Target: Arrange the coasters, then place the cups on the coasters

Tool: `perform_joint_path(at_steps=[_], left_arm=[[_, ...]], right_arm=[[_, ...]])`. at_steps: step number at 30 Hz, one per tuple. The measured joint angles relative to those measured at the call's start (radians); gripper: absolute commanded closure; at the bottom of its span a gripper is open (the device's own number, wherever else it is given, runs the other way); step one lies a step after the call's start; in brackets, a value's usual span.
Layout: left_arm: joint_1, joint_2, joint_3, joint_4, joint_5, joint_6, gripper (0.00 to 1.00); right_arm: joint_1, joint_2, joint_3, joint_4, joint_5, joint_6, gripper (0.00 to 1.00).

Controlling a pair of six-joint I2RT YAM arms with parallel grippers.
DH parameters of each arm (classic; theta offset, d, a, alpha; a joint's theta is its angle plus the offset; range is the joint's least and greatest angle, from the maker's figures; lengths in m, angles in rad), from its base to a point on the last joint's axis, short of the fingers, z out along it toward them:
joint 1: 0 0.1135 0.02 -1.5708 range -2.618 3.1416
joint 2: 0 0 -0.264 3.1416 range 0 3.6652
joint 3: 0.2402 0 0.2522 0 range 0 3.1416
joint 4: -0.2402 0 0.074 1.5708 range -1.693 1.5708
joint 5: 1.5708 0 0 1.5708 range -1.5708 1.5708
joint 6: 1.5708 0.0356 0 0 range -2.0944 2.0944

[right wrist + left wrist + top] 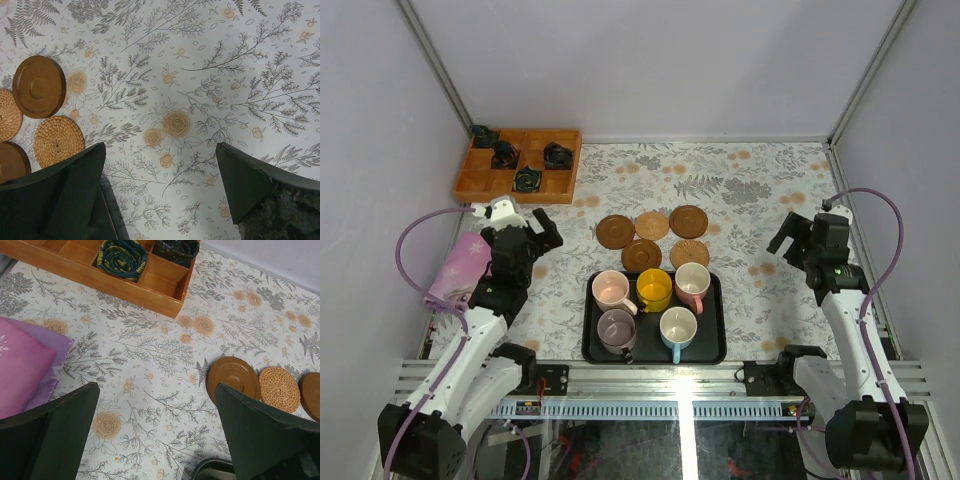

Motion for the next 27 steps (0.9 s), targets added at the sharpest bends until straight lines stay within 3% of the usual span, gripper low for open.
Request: perform_joint_path(at_steps=[13, 22, 25, 27], left_arm=[[0.0, 0.025, 0.078, -0.068, -0.141, -0.124, 0.0], [0.0, -0.052, 0.043, -0.039, -0.174, -0.109, 0.0], [0.0, -0.045, 0.039, -0.032, -0.153, -0.096, 0.0], [0.0, -0.019, 0.04, -0.029, -0.124, -0.086, 0.0]], right_arm=[[0.0, 0.029, 0.069, -0.059, 0.166, 0.053, 0.01], [0.0, -0.116, 0.042, -0.01, 0.191, 0.081, 0.0], [0.0, -0.101, 0.042, -0.002, 0.19, 0.099, 0.25], [0.0, -0.064, 0.043, 0.005, 0.178, 0.106, 0.29]])
